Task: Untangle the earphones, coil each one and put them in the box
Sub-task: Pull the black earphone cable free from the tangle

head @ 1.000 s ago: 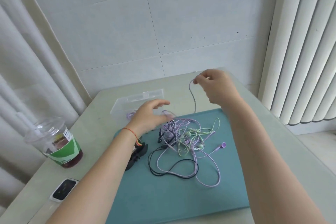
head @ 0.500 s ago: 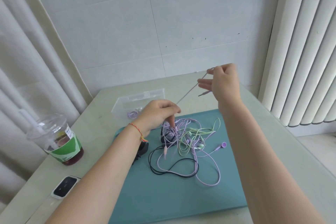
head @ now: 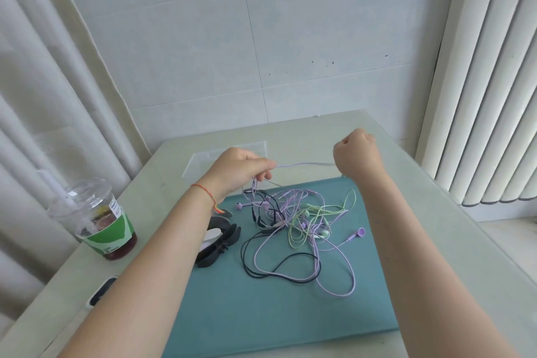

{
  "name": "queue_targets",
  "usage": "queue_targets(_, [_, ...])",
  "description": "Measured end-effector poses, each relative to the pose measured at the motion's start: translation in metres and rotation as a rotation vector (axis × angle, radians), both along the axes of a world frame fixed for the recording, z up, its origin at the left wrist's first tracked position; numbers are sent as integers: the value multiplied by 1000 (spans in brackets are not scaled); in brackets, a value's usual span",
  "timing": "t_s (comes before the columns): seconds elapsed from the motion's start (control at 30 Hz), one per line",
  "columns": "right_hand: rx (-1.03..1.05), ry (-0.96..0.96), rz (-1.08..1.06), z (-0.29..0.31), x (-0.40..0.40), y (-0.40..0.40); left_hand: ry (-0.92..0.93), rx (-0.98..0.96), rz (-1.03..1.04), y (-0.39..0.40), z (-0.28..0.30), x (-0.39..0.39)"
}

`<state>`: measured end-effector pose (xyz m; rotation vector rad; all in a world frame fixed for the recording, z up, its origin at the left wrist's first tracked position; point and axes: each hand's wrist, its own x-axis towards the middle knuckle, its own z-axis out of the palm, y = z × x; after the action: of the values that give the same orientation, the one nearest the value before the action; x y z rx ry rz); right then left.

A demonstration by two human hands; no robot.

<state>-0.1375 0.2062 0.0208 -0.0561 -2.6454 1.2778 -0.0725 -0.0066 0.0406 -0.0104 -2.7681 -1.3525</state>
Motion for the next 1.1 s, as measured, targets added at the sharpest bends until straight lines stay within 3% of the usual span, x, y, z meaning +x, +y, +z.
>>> queue_targets(0.1, [236, -99, 73, -1, 1, 0, 45, -124, 48, 0, -3, -1])
queue_targets(0.17, [295, -25, 101, 3, 7, -7, 80, -93, 39, 5, -5, 0])
queue_targets(0.27, [119, 128, 313, 16, 21, -18, 107, -53, 24, 15, -8, -3])
queue_targets(0.33, [-17, 88, 537, 22, 32, -26, 112, -44, 28, 20, -9, -6])
queue_targets(0.4, [-13, 85, 636, 21, 38, -34, 129, -5, 28, 25, -9, -7])
queue_targets(0.57, [-51, 115, 541, 18, 33, -31, 171, 29, 85, 23, -10, -5])
queue_targets(0.67, [-118, 260, 310, 20, 24, -24, 199, 75, 195, 13, -19, -6])
queue_targets(0.83, [-431, 373, -45, 21, 23, -16, 261, 192, 427, -9, -42, -10])
queue_targets(1.0, [-516, 405, -110, 21, 22, -13, 161, -114, 589, -29, -58, -10])
queue_targets(1.1, [-470, 353, 43, 21, 22, -18, 83, -307, 466, -27, -56, -12])
